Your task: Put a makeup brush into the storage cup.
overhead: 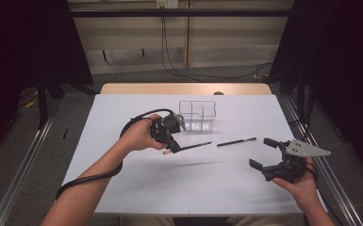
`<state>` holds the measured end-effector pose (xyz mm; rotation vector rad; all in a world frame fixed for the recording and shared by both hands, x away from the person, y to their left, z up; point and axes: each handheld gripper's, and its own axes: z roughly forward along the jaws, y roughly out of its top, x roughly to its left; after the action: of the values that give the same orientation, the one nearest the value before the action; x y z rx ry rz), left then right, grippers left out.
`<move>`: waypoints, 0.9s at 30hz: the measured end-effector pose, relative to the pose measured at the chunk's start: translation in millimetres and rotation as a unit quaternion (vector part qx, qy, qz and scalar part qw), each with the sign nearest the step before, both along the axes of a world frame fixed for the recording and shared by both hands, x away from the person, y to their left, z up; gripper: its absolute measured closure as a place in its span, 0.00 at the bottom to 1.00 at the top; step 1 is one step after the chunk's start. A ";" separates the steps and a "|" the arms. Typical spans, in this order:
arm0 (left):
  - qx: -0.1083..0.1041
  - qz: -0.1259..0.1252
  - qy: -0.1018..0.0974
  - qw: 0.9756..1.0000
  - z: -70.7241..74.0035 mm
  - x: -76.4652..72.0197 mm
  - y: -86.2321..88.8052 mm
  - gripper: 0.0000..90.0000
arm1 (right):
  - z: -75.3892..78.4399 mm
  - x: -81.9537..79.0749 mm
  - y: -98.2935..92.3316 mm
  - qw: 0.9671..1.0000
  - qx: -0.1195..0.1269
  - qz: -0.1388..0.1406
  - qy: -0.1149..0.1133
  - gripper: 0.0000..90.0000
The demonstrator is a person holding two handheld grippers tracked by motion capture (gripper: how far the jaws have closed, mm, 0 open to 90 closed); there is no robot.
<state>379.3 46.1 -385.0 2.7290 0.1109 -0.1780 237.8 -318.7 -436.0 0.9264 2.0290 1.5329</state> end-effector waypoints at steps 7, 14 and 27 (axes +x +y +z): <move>-0.004 -0.012 0.000 1.000 -0.5 -6.7 -11.3 0.94 | 0.4 0.2 2.4 1.000 -0.004 0.005 0.001 0.02; -0.003 -0.021 0.003 1.000 -2.2 -10.3 -17.5 0.94 | 1.0 1.9 4.0 1.000 -0.008 0.011 0.003 0.02; -0.001 -0.031 0.010 0.999 -5.7 -13.9 -26.5 0.94 | 0.1 13.4 17.7 0.998 -0.025 0.047 0.026 0.02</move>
<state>365.3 19.6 -390.7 2.7309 0.0303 -0.2229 251.3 -301.0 -435.9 0.8712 2.1656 1.5133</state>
